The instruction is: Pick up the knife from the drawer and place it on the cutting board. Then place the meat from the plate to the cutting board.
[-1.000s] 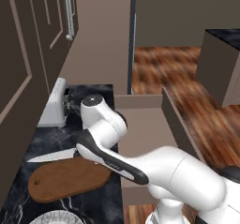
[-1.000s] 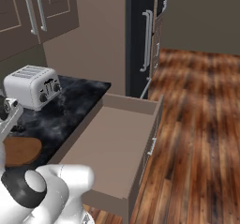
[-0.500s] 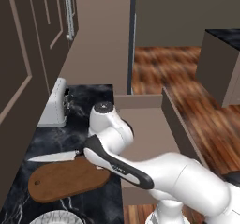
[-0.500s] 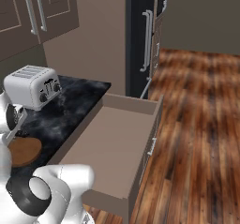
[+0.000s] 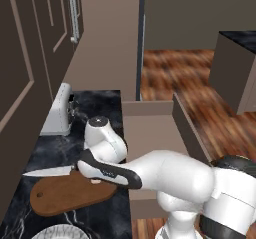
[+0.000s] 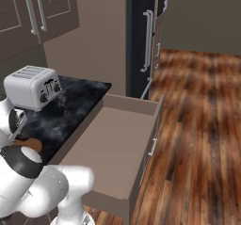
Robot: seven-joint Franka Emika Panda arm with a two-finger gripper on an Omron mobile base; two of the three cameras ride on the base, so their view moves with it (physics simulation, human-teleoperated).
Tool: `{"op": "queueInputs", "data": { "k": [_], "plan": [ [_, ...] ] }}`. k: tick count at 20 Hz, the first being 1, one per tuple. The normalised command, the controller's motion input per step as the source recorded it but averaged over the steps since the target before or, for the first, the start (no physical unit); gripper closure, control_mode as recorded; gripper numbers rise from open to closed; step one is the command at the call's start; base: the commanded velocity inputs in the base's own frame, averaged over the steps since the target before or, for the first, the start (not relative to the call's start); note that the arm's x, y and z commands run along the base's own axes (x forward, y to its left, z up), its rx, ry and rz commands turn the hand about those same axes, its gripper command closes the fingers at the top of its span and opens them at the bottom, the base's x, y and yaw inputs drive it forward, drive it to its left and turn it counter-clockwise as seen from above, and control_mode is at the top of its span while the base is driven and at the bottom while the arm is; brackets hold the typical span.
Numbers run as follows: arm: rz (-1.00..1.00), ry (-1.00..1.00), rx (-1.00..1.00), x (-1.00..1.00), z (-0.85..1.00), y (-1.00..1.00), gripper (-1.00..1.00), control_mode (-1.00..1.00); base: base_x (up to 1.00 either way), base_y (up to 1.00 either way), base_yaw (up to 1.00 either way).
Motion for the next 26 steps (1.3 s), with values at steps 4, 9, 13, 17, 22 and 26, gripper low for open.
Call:
{"op": "queueInputs", "data": {
  "k": [4, 9, 13, 17, 22, 26],
  "plan": [
    [0.0, 0.07, -0.08, 0.51, -0.19, 0.39, 1.0, -1.0, 0.0, 0.0, 0.0],
    [0.0, 0.09, -0.14, 0.55, -0.17, 0.23, 1.0, -1.0, 0.0, 0.0, 0.0],
    [0.0, 0.14, -0.14, 0.38, -0.31, 0.09, 1.0, -1.0, 0.0, 0.0, 0.0],
    [0.0, 0.13, -0.06, 0.01, -0.5, 0.02, 1.0, -1.0, 0.0, 0.0, 0.0],
    [0.0, 0.09, 0.0, 0.0, -0.43, 0.0, 1.0, -1.0, 0.0, 0.0, 0.0],
    [0.0, 0.06, 0.0, 0.02, -0.33, 0.01, 1.0, -1.0, 0.0, 0.0, 0.0]
  ]
}}
